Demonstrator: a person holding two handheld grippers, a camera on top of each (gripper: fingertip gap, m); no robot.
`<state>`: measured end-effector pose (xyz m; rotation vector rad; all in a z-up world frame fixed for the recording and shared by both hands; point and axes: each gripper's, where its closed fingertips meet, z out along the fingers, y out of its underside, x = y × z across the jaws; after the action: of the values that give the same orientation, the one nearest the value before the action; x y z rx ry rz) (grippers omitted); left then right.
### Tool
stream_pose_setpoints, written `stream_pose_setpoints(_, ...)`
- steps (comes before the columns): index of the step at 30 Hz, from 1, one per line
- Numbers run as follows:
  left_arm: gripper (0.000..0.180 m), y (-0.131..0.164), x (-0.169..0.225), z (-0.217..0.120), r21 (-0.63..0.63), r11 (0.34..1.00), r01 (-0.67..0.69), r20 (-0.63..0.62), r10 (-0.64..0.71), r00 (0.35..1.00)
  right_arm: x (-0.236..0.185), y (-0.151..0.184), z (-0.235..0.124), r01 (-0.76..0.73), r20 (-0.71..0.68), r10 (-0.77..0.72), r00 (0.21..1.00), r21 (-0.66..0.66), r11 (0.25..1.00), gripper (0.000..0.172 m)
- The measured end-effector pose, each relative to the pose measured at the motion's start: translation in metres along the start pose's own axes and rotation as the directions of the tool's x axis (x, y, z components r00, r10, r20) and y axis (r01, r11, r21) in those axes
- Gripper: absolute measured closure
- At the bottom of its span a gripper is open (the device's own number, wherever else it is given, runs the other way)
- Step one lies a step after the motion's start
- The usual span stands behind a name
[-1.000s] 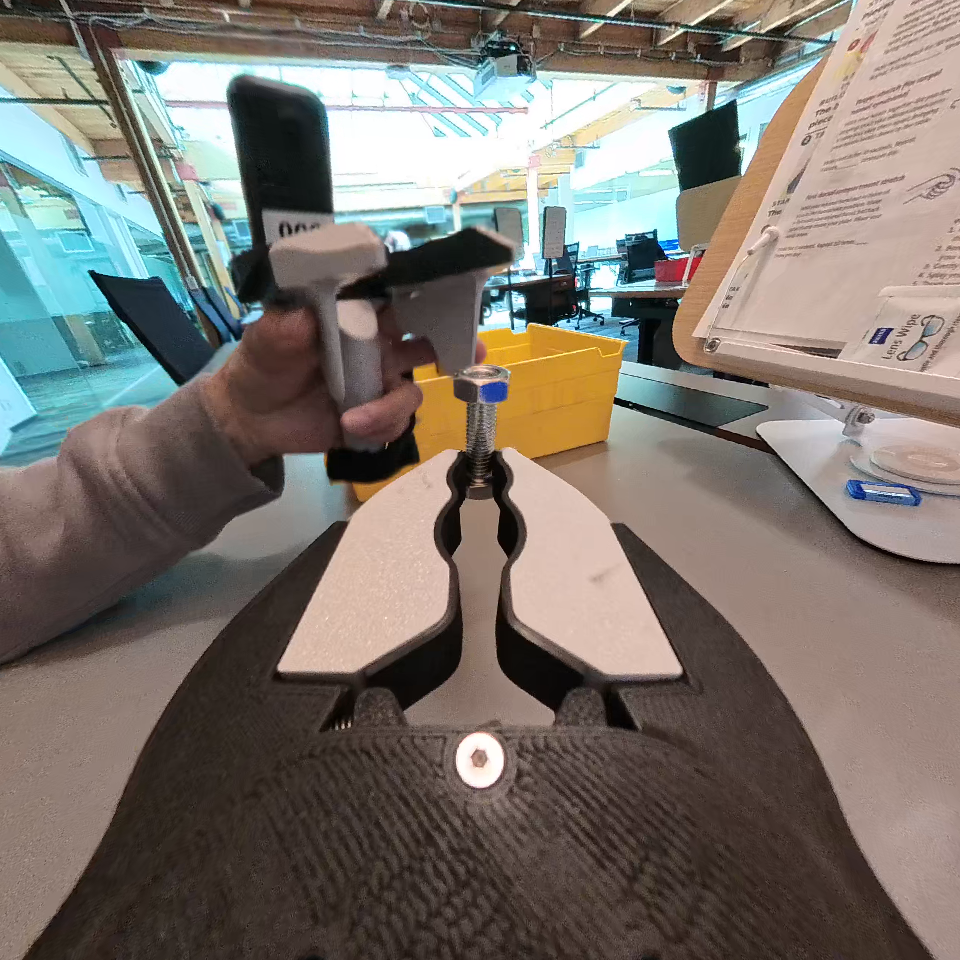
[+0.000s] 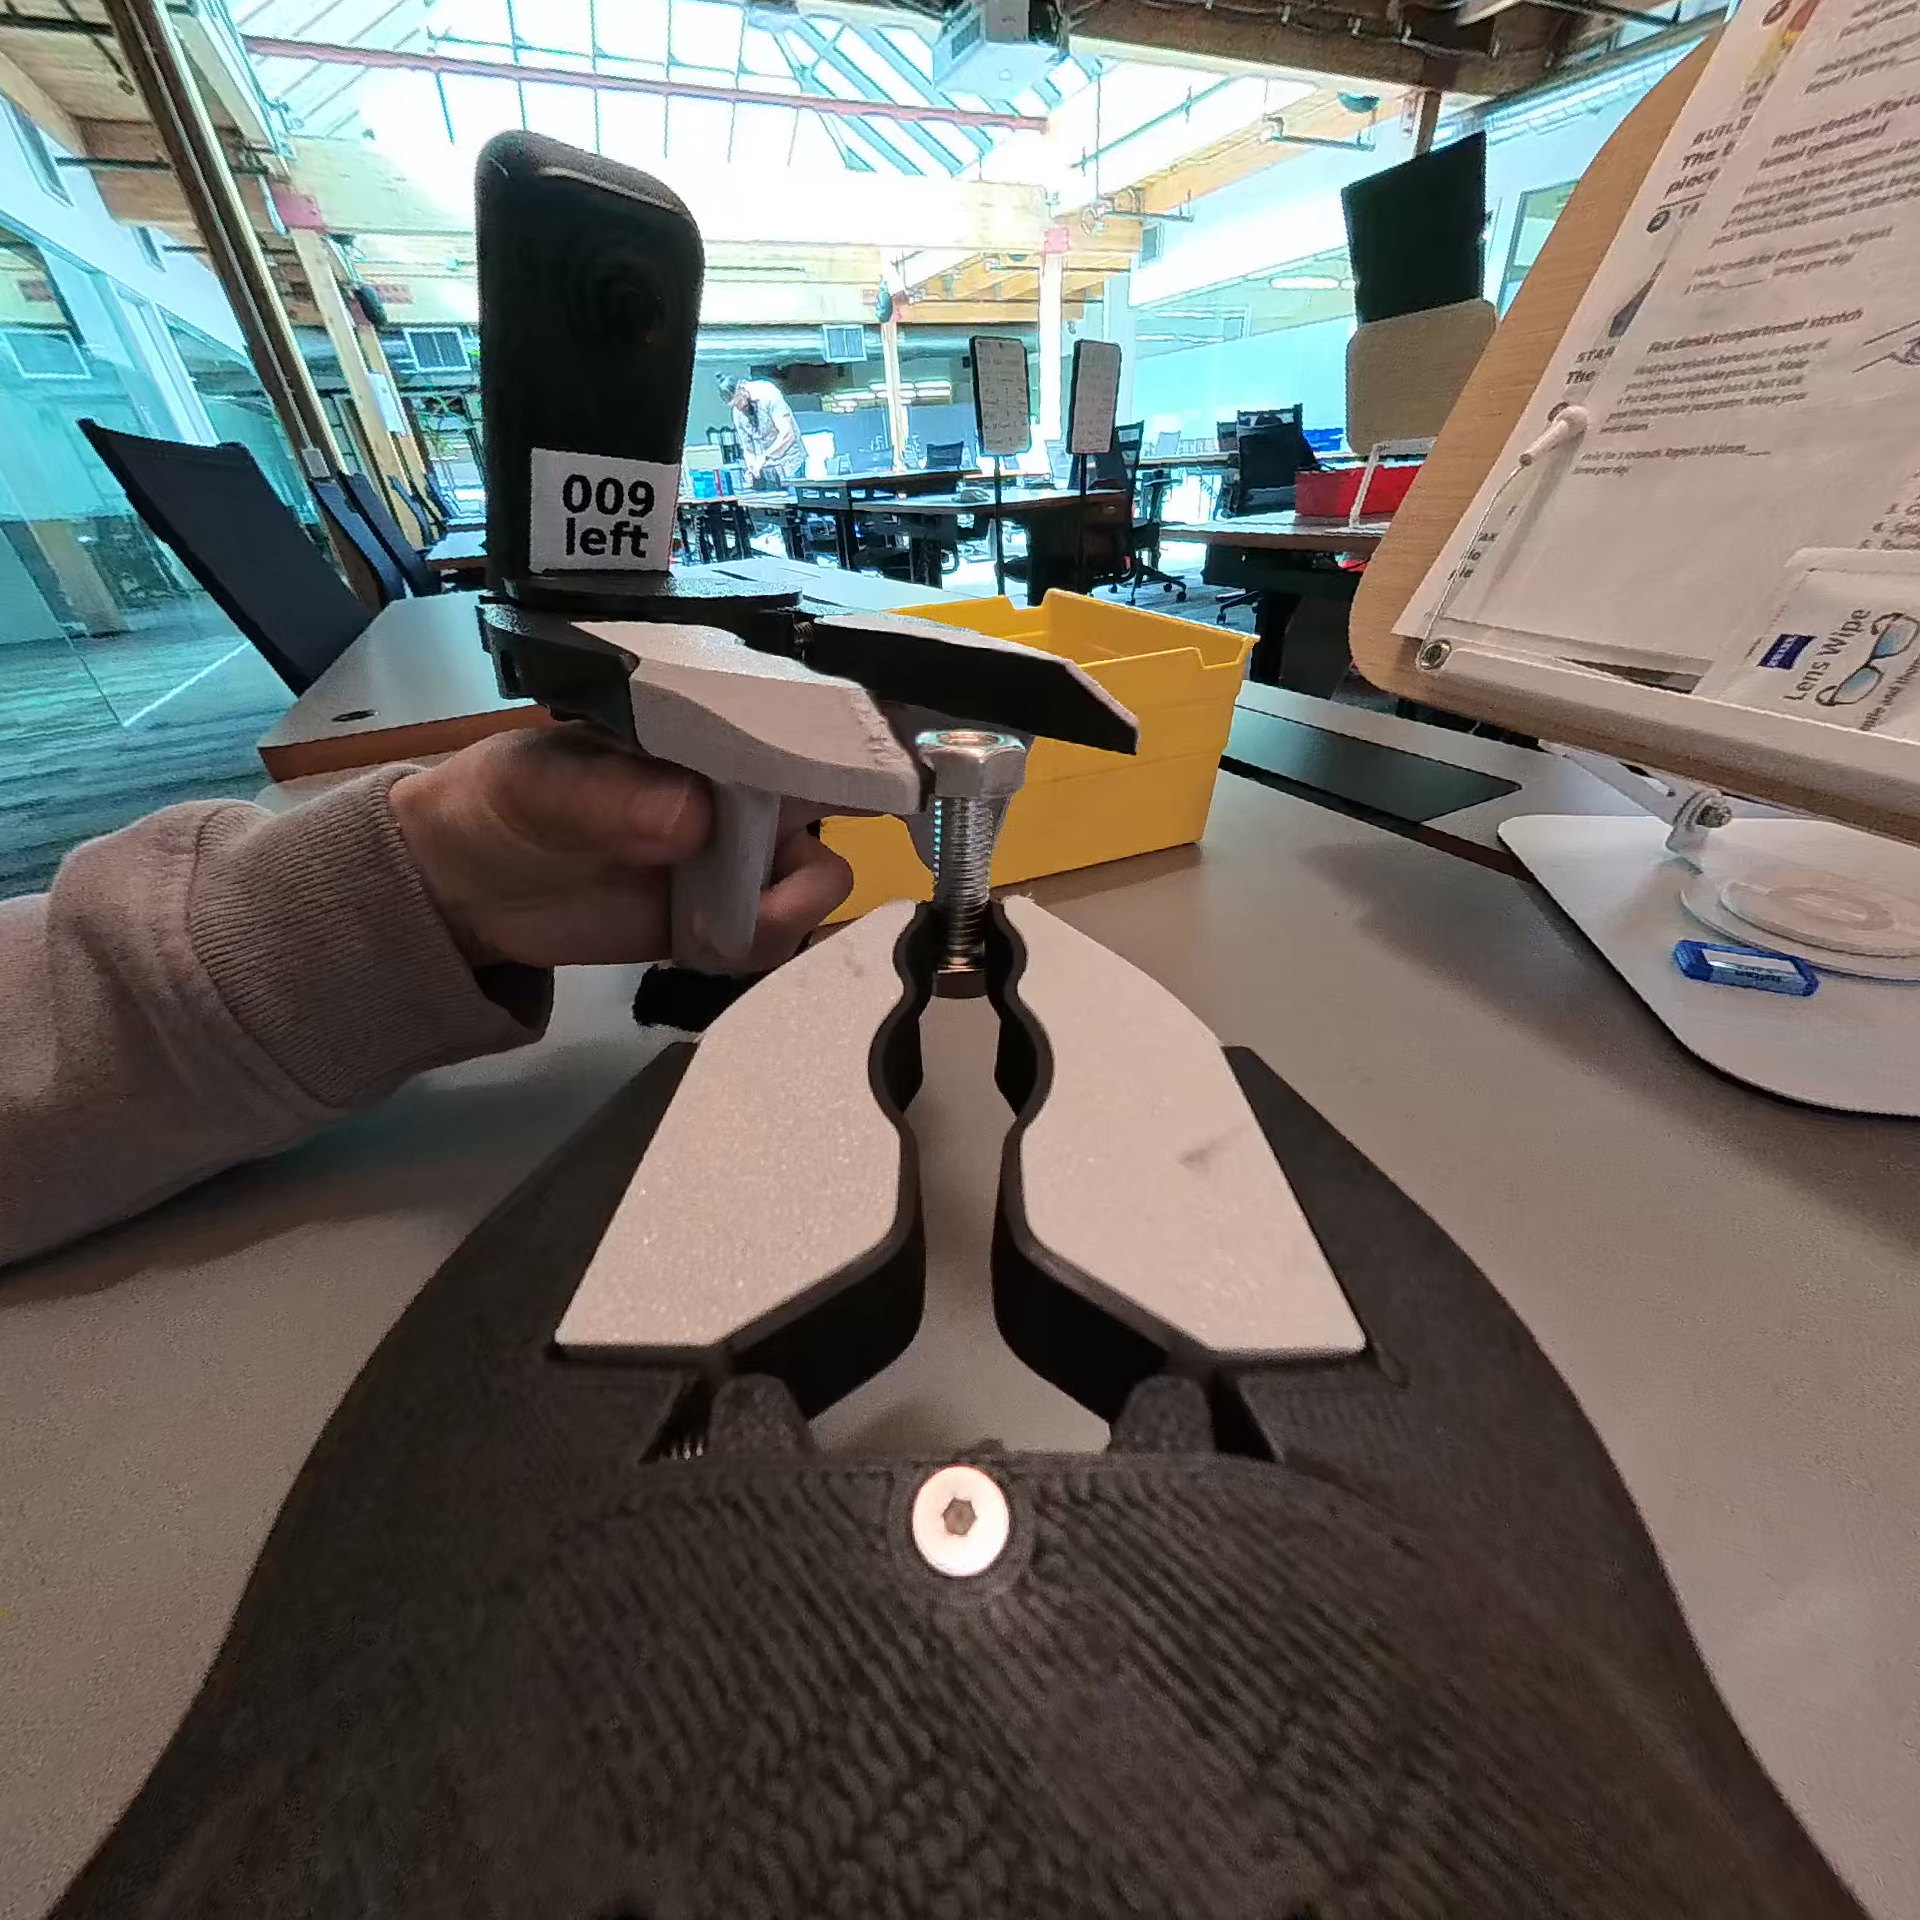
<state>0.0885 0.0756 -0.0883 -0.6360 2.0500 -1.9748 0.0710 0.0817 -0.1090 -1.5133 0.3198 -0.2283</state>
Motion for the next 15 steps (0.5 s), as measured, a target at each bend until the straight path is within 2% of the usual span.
stream_pose_setpoints(9, 0.124, -0.007, -0.003, -0.009, 0.029, 1.0, 0.013, -0.014, -0.012, 1.0, 0.002, -0.003, -0.002, -0.004, -0.006, 0.004, 1.0, 0.015, 1.0, 0.163)
stream_pose_setpoints(15, 0.122, -0.01, 0.008, 0.003, 0.073, 0.997, 0.039, -0.036, -0.036, 0.999, -0.003, -0.002, 0.0, 0.003, 0.008, -0.003, 1.0, 0.014, 1.0, 0.163)
